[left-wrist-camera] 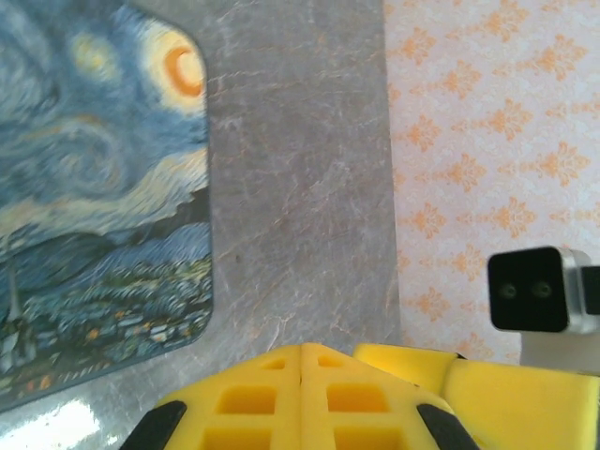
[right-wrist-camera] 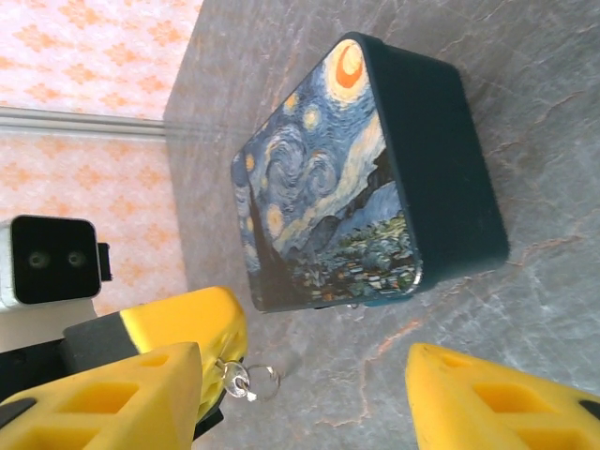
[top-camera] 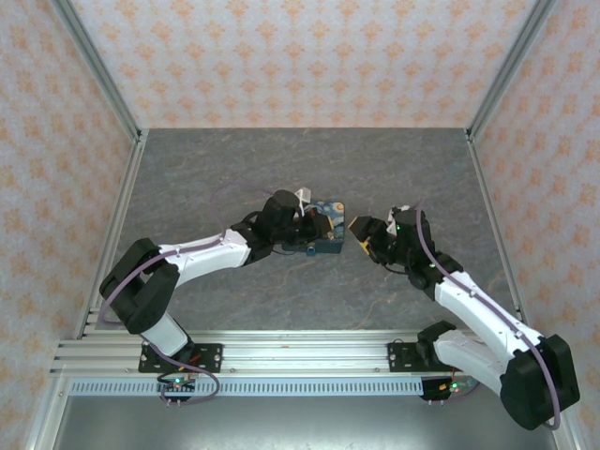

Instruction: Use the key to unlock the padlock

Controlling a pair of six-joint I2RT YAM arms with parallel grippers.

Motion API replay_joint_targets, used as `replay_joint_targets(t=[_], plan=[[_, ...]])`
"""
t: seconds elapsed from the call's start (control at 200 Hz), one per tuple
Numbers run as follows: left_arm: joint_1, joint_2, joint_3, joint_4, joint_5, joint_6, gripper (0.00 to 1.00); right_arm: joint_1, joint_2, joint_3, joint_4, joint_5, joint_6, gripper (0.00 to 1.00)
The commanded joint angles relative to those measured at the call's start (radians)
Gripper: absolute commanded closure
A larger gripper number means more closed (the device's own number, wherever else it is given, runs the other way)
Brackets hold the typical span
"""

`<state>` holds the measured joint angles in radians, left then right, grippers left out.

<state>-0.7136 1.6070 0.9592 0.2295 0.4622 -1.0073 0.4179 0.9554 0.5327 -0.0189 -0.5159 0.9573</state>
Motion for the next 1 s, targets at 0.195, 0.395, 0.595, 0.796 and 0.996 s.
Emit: replay_joint_targets(t=[0.195, 0.395, 0.595, 0.796, 0.996], plan=[[0.016, -0.038, 0.052, 0.036, -0.039, 0.161, 1.0, -0.018, 0.055, -0.027, 0.431, -0.121, 0.033, 0.44], [0.043, -0.018, 0.001, 0.199, -0.022, 0.044, 1.0, -0.02, 0.064, -0.035, 0.482, -0.148, -0.061, 0.45], [0.062, -0.019, -0.029, 0.296, -0.009, -0.03, 1.0, -0.019, 0.113, -0.066, 0.616, -0.166, -0.054, 0.51], [0.062, -0.003, -0.032, 0.355, 0.001, -0.081, 1.0, -0.02, 0.176, -0.045, 0.671, -0.198, -0.055, 0.58], [0.063, 0.011, -0.028, 0.374, 0.006, -0.1, 1.0, -0.02, 0.223, -0.033, 0.721, -0.219, -0.04, 0.62]])
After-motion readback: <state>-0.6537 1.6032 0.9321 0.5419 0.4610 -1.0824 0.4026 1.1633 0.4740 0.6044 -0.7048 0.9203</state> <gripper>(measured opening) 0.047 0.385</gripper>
